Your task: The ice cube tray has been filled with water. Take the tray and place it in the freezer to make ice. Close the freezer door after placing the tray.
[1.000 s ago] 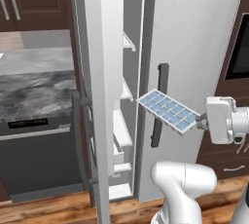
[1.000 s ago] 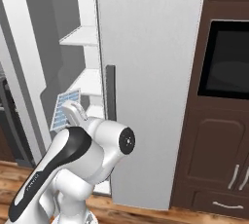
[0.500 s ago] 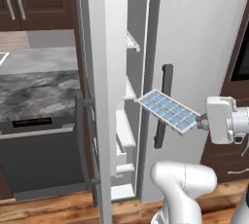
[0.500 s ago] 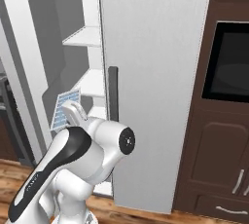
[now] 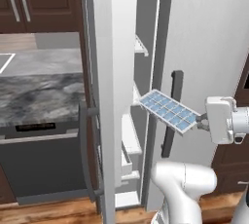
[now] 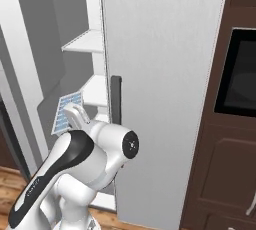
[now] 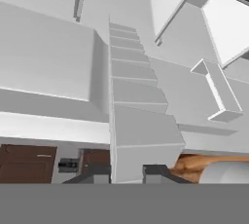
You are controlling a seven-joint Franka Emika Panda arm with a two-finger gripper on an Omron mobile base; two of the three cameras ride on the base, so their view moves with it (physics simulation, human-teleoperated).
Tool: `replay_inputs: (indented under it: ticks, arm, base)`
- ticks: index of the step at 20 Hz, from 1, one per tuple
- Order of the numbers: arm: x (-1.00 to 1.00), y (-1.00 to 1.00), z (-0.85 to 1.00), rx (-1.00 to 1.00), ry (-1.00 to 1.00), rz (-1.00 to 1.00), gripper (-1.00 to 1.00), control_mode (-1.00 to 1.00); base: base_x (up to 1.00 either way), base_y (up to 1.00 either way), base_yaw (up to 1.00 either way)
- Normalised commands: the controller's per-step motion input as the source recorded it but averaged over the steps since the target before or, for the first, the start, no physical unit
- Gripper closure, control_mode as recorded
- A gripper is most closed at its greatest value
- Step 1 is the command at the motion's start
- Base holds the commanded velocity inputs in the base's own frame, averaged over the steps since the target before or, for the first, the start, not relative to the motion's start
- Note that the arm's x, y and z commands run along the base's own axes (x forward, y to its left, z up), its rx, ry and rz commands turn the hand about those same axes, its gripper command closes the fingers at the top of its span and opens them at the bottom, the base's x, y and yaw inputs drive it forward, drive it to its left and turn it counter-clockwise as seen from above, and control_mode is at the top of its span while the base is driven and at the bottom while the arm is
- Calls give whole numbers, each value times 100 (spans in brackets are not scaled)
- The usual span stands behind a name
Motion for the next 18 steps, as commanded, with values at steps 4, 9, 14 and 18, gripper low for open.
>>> replay_inputs:
  ticks: [4,9,14,18]
  arm:
    - [0,0,0,0,0,0,100,100]
    - [0,0,0,0,0,0,100,100]
    - [0,0,0,0,0,0,100,-100]
    - [0,0,2,0,0,0,100,-100]
  base:
    - [46,-2,9]
    - [39,0,10]
    - [13,0,6]
    - [0,0,0]
